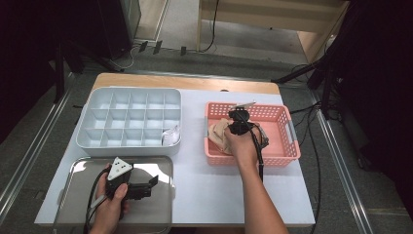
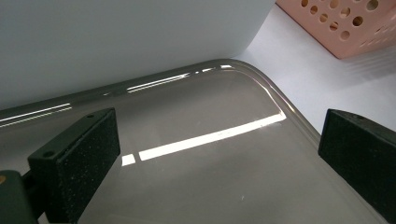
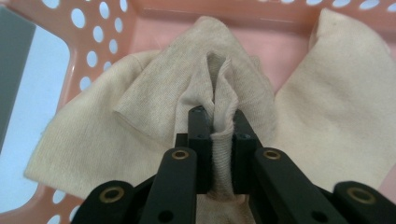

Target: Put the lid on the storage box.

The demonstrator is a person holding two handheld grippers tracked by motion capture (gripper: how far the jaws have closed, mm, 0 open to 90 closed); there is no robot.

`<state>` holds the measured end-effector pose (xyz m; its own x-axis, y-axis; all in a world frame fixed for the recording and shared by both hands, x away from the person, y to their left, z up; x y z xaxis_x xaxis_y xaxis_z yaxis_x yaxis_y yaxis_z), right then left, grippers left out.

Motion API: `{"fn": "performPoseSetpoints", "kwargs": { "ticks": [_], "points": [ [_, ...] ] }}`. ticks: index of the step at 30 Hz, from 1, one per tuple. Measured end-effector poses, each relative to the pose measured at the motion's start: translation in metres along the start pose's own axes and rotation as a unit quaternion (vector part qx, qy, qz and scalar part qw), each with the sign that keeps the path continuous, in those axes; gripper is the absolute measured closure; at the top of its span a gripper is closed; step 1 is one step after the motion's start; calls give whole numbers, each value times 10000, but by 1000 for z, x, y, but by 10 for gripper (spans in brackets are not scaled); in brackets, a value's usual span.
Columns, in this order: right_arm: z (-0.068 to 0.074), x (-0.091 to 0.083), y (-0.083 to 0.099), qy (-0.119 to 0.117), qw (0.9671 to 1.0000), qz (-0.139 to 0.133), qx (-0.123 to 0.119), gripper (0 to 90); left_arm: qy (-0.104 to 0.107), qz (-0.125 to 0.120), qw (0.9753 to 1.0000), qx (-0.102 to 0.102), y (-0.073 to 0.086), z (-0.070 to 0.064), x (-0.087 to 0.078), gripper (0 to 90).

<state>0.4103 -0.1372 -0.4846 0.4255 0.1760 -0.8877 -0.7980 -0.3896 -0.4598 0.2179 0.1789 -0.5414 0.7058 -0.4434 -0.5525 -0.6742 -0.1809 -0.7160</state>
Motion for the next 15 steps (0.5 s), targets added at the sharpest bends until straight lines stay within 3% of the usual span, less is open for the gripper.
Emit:
{"fn": "performPoseSetpoints", "kwargs": {
  "ticks": [3, 4, 8, 9, 11, 13, 15],
  "points": [
    [-1, -4, 1, 30, 9998, -159, -70, 849, 5, 7, 10000, 1, 0, 0, 0, 0],
    [-2, -7, 2, 15, 9994, -324, -96, 852, -1, 0, 10000, 2, 0, 0, 0, 0],
    [-3, -18, 7, -25, 9974, -720, 6, 854, -6, -2, 10000, 7, 0, 0, 0, 0],
    [-4, -20, 9, -112, 9958, -909, 1, 854, -9, -3, 10000, 7, 0, 0, 0, 0],
    [-6, -26, 15, -39, 9937, -1122, 13, 854, -18, -2, 10000, 10, 0, 0, 0, 0],
    [-6, -33, 19, -194, 9887, -1484, -20, 854, -23, -2, 10000, 16, 0, -1, 0, 0],
    [-6, -39, 24, -139, 9849, -1727, -57, 854, -37, 2, 10000, 17, 0, -1, 0, 0]
  ]
}}
Point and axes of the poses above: each handheld gripper's, and its own axes: x roughly forward along the jaws, y roughly out of its underside, z roughly to its left, the point moved 2 cm from there along x, roughly forward along the jaws, and after that the axes turned 15 degrees about -x, right-handed, at the moved point
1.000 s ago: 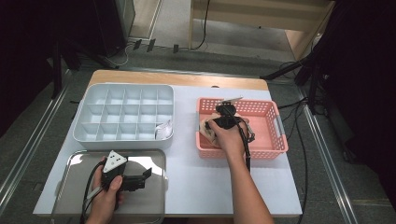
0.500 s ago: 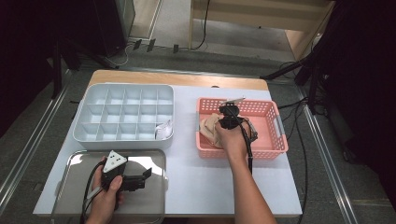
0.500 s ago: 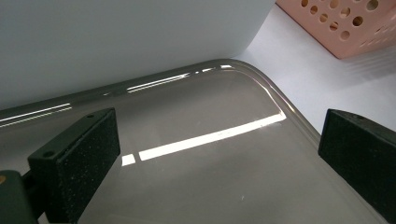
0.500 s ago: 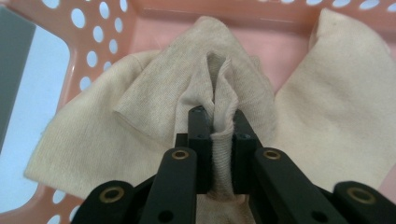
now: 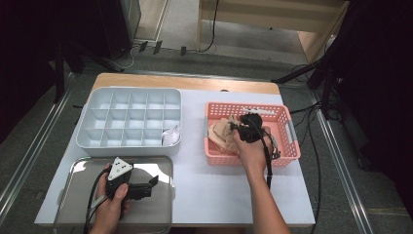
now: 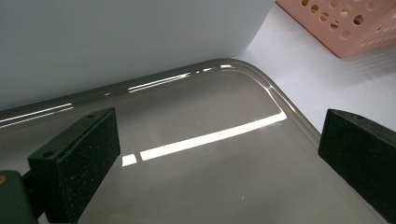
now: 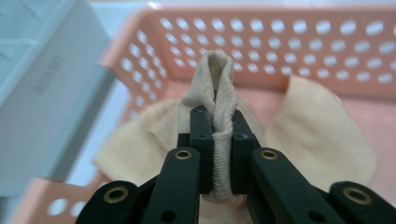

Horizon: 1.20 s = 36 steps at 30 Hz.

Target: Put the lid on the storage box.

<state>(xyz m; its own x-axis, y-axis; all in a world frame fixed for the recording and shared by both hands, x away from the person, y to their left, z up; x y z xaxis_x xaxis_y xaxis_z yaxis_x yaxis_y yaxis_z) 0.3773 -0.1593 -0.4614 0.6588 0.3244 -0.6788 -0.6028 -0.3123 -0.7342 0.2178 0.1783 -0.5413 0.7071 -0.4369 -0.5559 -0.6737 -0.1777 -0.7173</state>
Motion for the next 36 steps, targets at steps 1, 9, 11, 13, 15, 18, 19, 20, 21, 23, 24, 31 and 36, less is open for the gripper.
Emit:
{"fn": "performPoseSetpoints", "kwargs": {
  "ticks": [1, 9, 11, 13, 15, 18, 19, 20, 21, 23, 24, 31, 36],
  "points": [
    [0, -3, 1, -85, 9997, -218, -63, 855, -5, 10, 10000, 5, 0, 0, 0, 0],
    [6, -26, 8, -62, 9935, -1127, -125, 855, -9, 15, 10000, 9, 0, 0, 0, 0],
    [6, -29, 9, -62, 9923, -1231, -109, 855, -9, 12, 10000, 3, 0, 0, 0, 0],
    [7, -34, 9, -53, 9909, -1337, -114, 855, -9, 15, 10000, 8, 0, 0, 0, 0],
    [8, -41, 10, -75, 9891, -1465, -120, 854, -11, 17, 10000, 18, 0, 0, 0, 0],
    [10, -50, 11, -95, 9869, -1608, -108, 854, -20, 38, 10000, 46, 0, 0, 0, 0],
    [11, -53, 12, -117, 9863, -1642, -92, 854, -22, 37, 10000, 48, 0, 0, 0, 0],
    [12, -57, 12, -126, 9857, -1680, -61, 855, -24, 36, 10000, 48, 0, 0, 0, 0],
    [13, -61, 13, -130, 9852, -1707, -26, 854, -25, 17, 10000, 38, 0, 0, 0, 0],
    [15, -68, 15, -155, 9838, -1785, 8, 854, -30, 18, 10000, 50, 0, 0, 0, 0],
    [15, -72, 17, -150, 9836, -1800, 29, 854, -35, 14, 10000, 51, 0, 0, 0, 0],
    [19, -93, 27, -198, 9804, -1961, 37, 854, -68, 3, 10000, 62, 0, -1, 1, 0],
    [22, -103, 38, -208, 9790, -2028, 46, 854, -75, -8, 10000, 43, 0, -1, 1, 0]
  ]
}}
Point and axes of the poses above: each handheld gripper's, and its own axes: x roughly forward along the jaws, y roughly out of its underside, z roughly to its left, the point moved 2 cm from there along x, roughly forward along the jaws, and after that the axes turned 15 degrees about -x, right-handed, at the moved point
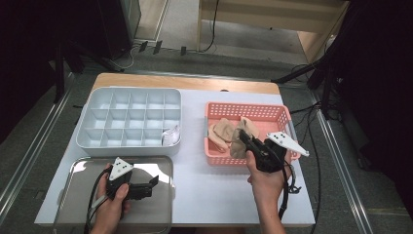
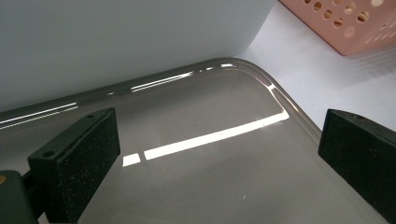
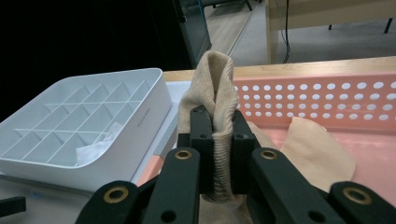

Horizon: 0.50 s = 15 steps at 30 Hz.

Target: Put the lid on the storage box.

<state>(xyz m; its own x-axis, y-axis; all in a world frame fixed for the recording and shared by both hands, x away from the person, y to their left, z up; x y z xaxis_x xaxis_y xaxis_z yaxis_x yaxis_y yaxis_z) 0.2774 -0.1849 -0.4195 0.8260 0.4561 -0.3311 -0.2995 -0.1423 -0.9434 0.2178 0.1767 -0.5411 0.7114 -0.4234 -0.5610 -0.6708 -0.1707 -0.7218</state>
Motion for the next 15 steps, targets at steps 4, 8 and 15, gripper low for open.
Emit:
{"fn": "performPoseSetpoints", "kwargs": {
  "ticks": [4, 8, 15],
  "points": [
    [4, -9, 6, -21, 10000, -32, -15, 855, 6, -12, 10000, -13, 0, 0, 0, 0],
    [8, -16, 15, -60, 10000, -39, -25, 855, 19, -29, 10000, -18, -1, 1, -1, 0],
    [14, -26, 31, -118, 9999, -47, 19, 854, 37, -67, 10000, -34, -2, 0, -2, 0]
  ]
}}
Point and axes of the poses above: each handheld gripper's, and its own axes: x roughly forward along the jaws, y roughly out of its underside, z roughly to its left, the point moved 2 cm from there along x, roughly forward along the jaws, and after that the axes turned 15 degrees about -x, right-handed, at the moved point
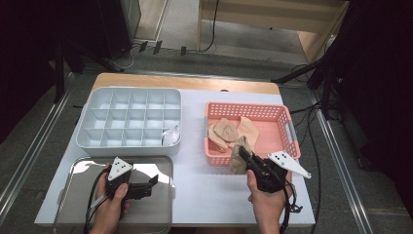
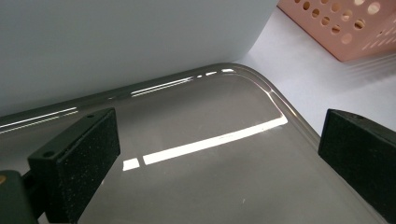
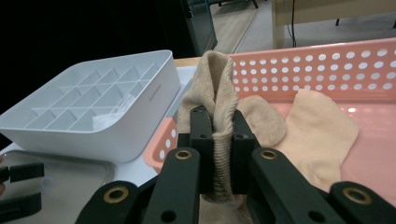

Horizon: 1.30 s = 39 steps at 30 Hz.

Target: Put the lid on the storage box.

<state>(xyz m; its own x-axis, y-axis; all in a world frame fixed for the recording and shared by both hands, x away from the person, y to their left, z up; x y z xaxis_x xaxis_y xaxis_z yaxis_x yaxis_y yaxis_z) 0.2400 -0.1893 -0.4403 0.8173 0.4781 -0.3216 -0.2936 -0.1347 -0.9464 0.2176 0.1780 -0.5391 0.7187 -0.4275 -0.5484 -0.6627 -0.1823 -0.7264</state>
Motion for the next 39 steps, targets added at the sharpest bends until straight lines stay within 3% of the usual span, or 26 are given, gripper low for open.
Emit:
{"fn": "performPoseSetpoints", "kwargs": {
  "ticks": [8, 20, 34, 39],
  "points": [
    [10, -5, 20, -53, 10000, 50, 5, 854, 4, 1, 10000, 12, 0, 0, 0, 0],
    [37, 2, 52, -374, 9983, 455, -24, 854, -13, -8, 10000, -2, 0, 0, 0, 0],
    [38, 15, 79, -416, 9940, 971, 286, 854, -26, -3, 10000, 23, 0, 0, 0, 0],
    [45, 20, 84, -508, 9926, 1087, 209, 853, -27, 1, 10000, 25, 1, 0, 0, 0]
  ]
}}
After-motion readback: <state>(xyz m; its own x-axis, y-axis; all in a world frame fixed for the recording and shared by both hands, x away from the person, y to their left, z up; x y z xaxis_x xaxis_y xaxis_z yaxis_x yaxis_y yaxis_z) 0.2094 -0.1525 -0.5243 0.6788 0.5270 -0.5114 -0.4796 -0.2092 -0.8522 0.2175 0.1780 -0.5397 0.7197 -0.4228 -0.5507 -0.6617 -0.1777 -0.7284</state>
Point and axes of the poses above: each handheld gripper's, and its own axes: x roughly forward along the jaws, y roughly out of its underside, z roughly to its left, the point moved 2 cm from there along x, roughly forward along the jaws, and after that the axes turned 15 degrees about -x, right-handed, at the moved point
